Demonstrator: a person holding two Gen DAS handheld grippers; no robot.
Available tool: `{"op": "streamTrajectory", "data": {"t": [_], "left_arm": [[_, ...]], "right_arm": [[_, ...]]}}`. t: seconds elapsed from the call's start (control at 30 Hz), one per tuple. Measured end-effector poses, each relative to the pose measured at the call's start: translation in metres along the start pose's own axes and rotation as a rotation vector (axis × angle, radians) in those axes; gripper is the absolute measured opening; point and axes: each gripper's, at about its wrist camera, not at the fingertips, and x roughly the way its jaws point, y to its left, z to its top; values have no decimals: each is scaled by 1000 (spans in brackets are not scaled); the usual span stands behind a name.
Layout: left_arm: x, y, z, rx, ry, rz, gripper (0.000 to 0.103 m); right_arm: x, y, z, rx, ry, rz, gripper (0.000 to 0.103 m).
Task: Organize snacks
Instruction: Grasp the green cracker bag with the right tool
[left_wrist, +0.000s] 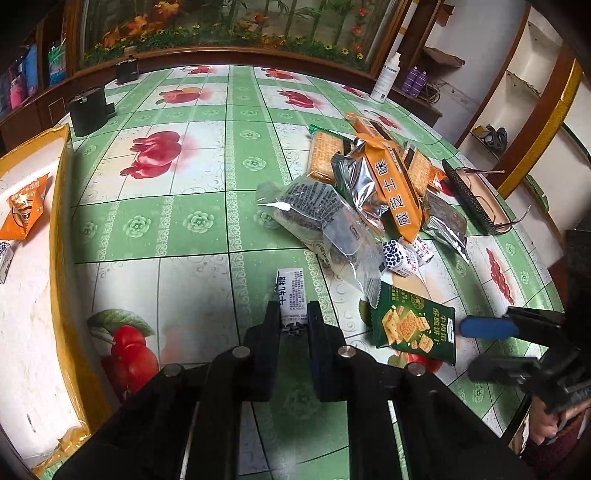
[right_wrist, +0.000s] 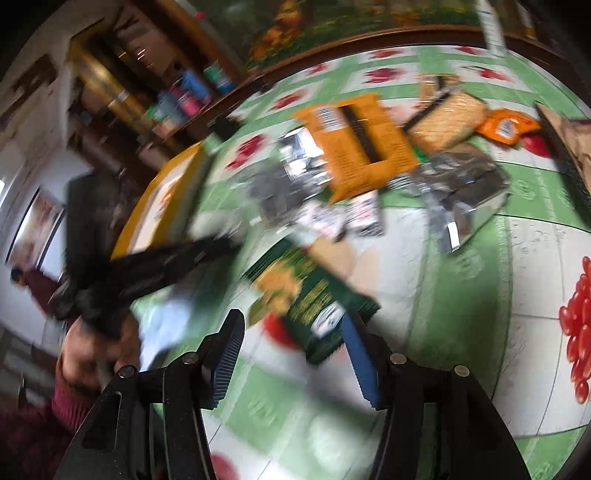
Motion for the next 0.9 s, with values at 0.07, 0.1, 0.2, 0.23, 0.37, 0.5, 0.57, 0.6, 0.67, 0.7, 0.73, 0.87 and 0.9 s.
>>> {"op": "streamTrajectory", "data": {"t": [0.07,0.1,0.2,0.23,0.37,0.5,0.57,0.6,0.67,0.7,0.73,0.87,0.9], "left_arm": [[0,0,0,0,-1,0,13],[-1,1,0,-1,-1,1,13],[-1,1,0,-2,-1,3,13],[-2,1,0,-3,0,5,13],[-3,3,-1,-6,0,8,13],[-1,3,0,1,-2,13,13],[0,3,0,6,-8,16,13],[0,2,0,10,-12,18,13],[0,1,-1,14,-18,25,13],[-1,1,-2,13,-21,26,13],[-2,1,-3,10,-22,25,13],[-6,1,-7,5,-17,4,13],[-7,1,-8,3,-16,1,13]], "right_arm": [[-6,10,0,-78,-36,-38,64],[-7,15,2,-118,-50,-73,67],[0,23,8,-200,-56,-138,70],[4,25,9,-225,-44,-143,70],[25,26,16,-292,1,-186,70],[38,27,14,-309,12,-218,70],[38,28,13,-309,5,-228,53],[37,31,11,-317,-4,-228,45],[36,35,8,-329,-9,-232,35],[35,36,7,-325,-12,-237,32],[34,38,6,-319,-17,-239,27],[31,42,1,-285,-32,-229,8],[32,43,-1,-279,-25,-227,8]]}}
